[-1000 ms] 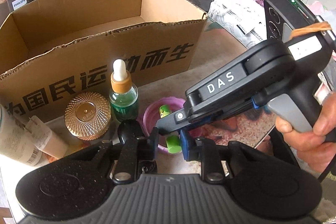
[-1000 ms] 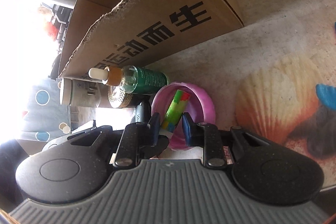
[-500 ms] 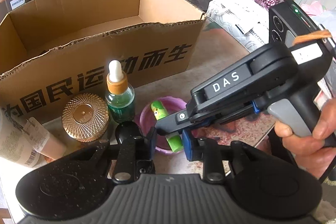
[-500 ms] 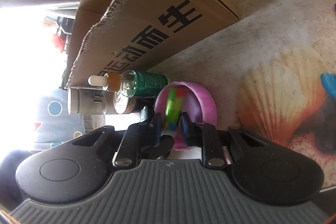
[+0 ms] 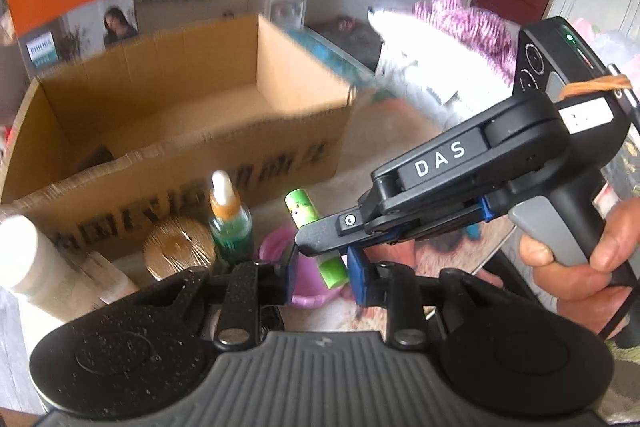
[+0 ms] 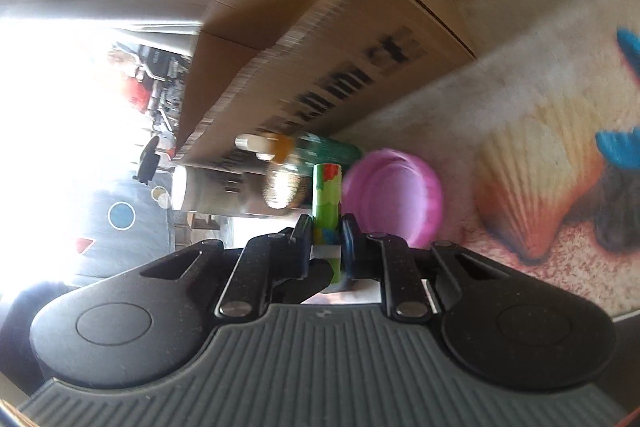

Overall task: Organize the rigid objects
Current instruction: 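Lower the lime-green stick into the box beside the black cylinder, release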

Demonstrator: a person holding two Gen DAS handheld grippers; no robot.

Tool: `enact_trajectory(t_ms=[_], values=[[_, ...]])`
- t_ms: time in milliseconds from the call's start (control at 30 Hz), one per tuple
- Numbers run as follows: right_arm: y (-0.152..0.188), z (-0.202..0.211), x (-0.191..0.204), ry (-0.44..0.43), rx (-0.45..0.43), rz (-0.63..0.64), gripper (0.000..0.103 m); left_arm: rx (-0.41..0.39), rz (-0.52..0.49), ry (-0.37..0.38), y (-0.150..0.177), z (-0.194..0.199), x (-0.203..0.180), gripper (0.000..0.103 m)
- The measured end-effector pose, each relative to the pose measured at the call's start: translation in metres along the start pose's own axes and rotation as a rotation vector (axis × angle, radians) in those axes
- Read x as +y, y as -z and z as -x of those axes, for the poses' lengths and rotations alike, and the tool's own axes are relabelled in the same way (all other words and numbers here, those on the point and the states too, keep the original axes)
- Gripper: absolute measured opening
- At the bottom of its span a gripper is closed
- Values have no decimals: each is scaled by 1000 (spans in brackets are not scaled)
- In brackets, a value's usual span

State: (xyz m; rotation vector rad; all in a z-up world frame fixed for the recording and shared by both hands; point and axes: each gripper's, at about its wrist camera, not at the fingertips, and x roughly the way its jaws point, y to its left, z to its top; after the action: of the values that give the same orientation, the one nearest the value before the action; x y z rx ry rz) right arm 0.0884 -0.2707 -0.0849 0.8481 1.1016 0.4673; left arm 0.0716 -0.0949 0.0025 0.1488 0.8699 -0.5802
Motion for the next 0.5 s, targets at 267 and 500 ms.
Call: enact_trajectory(t_ms=[267,500], values=[[-26,17,80,-93,-82,185,15,-137,63,-74,-41,51,33,28],[-87,-31,124,-117,-17,258,15,-68,187,-93,-72,33,99,27]])
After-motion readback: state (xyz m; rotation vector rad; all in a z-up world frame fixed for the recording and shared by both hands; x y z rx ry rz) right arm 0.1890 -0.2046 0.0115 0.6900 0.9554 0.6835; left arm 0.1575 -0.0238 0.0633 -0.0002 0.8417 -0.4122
